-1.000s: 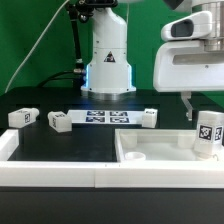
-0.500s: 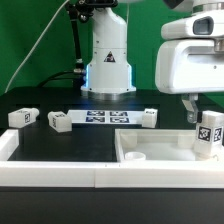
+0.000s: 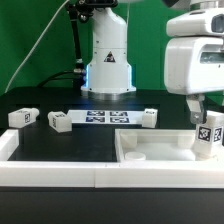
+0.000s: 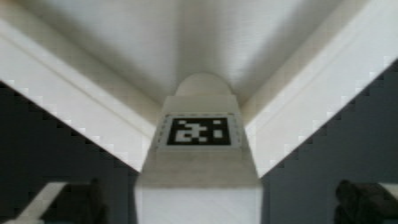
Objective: Assemble one leg
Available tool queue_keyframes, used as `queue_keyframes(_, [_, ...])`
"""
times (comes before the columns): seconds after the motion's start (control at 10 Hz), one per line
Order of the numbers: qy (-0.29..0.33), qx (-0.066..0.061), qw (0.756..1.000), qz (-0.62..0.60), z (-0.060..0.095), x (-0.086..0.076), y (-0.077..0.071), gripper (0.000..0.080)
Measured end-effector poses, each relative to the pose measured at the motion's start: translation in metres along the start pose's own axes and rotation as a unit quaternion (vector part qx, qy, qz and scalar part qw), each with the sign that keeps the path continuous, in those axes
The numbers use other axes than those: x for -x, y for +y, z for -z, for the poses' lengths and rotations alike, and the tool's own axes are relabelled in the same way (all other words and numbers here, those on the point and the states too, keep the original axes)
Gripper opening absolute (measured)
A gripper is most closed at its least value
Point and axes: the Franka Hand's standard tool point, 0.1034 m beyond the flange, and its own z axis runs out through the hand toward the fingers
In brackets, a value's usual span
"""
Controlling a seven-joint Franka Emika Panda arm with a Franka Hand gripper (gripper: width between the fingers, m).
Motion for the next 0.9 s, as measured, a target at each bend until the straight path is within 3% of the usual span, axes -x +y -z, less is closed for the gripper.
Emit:
queue_keyframes(0.1, [0.000, 0.000, 1.000, 0.000, 0.0000, 0.0000, 0.0001, 0.0621])
queue_keyframes(0.3, [0.000, 0.000, 1.000, 0.000, 0.0000, 0.0000, 0.0001, 0.0286])
queue_keyframes(0.7, [-0.005, -0.003, 0.999, -0.042, 0.0008, 0.0012, -0.0015, 0.0289])
queue_keyframes(0.9, [-0.005, -0.003, 0.985, -0.170, 0.0004, 0.0014, -0.0016, 0.0289])
